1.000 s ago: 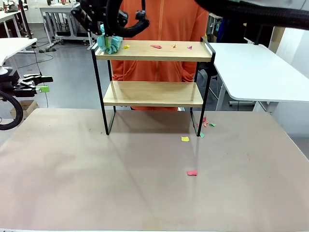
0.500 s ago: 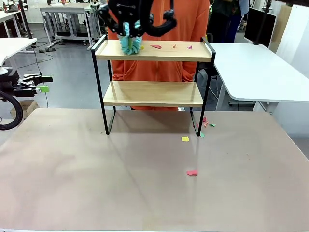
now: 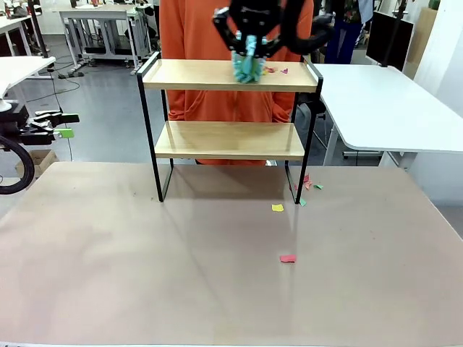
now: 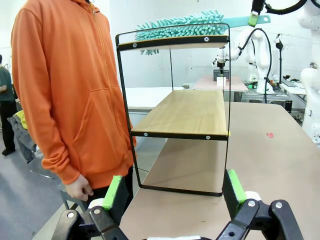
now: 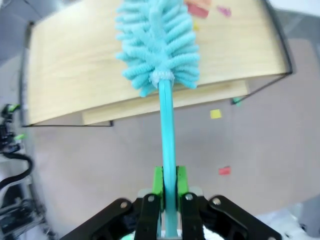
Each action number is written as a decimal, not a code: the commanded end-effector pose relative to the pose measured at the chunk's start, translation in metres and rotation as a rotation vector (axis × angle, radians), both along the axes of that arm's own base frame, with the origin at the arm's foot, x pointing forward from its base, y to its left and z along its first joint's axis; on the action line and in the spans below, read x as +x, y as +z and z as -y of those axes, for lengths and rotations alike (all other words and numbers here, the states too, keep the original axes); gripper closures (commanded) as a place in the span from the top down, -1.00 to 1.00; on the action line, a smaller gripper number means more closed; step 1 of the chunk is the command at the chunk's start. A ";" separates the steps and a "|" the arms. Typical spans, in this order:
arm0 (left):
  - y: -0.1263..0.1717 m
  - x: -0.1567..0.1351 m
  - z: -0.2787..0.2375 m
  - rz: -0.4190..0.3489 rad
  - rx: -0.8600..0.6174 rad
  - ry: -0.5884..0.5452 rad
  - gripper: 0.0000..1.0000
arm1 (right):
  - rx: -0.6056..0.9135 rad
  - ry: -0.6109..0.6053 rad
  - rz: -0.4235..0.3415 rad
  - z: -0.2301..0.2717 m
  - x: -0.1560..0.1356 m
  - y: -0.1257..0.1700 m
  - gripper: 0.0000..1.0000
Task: Clean the shelf.
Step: Clean the specific section of the Shelf indicated by the human with the Duster.
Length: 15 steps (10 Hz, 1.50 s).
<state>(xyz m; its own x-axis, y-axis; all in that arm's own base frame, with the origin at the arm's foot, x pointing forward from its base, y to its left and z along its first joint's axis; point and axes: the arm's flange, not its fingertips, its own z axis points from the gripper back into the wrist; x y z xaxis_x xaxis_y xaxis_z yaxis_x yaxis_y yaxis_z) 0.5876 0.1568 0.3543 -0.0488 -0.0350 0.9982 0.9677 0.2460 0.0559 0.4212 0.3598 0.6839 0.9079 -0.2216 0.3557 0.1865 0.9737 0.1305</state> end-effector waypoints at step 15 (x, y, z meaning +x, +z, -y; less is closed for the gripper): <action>0.003 -0.002 0.001 0.011 0.002 0.008 1.00 | 0.031 0.178 0.180 0.117 -0.065 0.035 -0.74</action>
<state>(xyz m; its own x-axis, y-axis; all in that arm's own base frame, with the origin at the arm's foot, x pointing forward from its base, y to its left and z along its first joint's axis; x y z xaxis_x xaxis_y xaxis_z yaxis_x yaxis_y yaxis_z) 0.5877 0.1567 0.3544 -0.0488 -0.0351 0.9982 0.9677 0.2458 0.0560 0.3662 0.2666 0.7218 0.8510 -0.1569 0.5013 0.1097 0.9864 0.1225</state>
